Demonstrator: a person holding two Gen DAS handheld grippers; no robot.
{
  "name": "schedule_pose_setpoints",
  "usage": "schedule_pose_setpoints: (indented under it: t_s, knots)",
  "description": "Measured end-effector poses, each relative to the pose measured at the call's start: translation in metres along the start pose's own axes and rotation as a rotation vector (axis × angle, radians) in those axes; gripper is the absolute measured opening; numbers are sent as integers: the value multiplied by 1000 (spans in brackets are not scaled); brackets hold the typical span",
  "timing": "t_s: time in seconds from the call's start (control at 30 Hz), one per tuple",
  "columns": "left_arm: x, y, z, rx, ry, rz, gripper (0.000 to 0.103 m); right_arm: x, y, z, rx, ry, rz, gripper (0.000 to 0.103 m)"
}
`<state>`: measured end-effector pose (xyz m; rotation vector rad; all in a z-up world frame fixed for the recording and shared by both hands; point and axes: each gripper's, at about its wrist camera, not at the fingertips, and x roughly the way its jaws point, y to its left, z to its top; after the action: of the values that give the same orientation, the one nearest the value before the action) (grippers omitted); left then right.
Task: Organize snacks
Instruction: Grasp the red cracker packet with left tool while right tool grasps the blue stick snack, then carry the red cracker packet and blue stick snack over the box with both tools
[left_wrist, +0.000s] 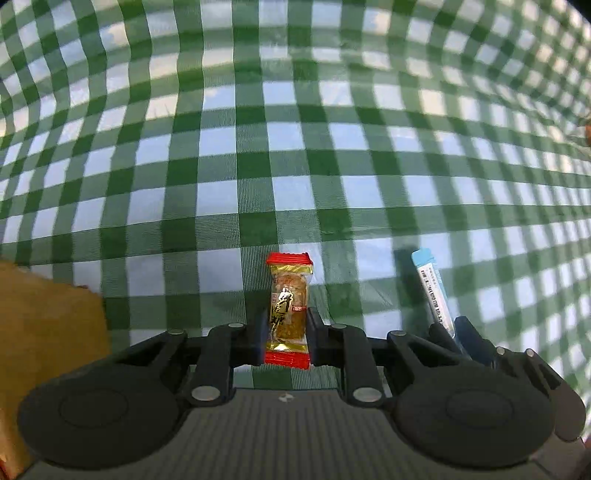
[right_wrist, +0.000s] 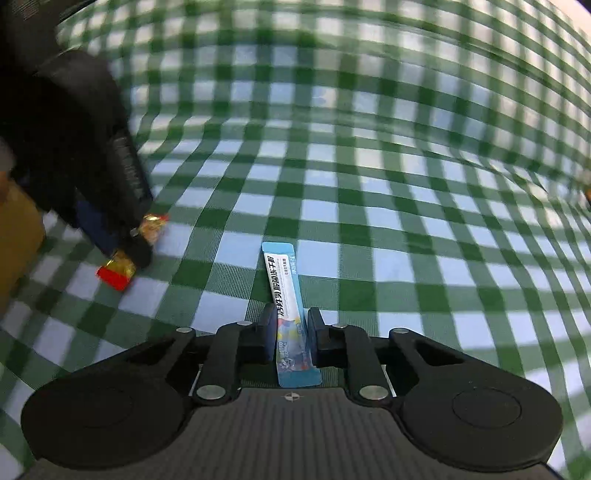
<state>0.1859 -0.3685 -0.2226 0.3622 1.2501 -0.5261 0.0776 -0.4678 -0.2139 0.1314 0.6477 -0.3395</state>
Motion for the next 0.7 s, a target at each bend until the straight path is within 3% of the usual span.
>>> schedule_pose_setpoints:
  t_s: [0.17,0.4,0.53,0.7]
  knots:
    - [-61,8,-25,33,-83,-55,23,-54,-1,10,98,-48,-14,19]
    - [-162,32,-94,90,-206,-121,23,-151,18,14,169,-141,-18,19]
    - [-213,58,-145,108,-280,-105,23,-216,42,11,174,-189,14,19]
    - [-274,94,-213,103,-349,-30,23,-294,83,-1,141,-205,92,19]
